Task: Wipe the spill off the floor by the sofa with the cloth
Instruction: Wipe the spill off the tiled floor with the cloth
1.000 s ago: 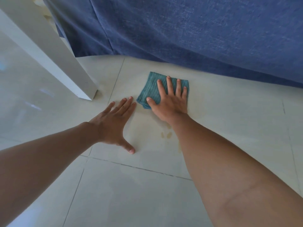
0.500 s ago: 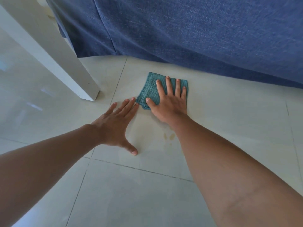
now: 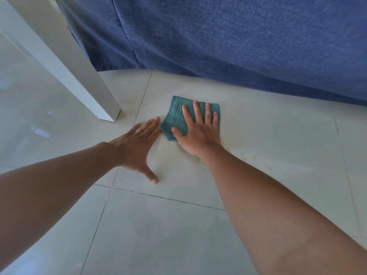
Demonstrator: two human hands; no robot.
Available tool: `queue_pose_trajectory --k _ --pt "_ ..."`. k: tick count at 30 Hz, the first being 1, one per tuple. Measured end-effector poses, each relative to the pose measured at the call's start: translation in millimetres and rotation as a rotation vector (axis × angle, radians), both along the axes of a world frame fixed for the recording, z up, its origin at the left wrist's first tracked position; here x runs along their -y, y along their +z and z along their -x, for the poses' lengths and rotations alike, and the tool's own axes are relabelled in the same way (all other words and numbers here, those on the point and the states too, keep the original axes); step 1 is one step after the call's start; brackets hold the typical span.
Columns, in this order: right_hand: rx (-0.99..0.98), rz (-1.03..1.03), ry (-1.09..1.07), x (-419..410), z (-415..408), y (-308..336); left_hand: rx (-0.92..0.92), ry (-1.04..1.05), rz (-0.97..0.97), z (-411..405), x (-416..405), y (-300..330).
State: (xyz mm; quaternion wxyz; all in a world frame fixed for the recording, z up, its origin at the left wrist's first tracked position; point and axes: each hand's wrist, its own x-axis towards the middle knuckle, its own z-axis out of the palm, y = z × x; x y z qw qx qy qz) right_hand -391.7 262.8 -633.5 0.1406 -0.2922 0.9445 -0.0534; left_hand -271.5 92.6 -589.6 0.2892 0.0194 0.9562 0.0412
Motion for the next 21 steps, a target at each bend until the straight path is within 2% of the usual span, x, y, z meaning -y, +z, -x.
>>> queue_pose_trajectory --k 14,21 --pt "0.004 0.154 0.061 -66 -129 7 0.081 0.046 0.05 -11 5 12" --pt "0.024 0.169 0.064 -73 -142 7 0.129 0.007 0.091 -3 -5 19"
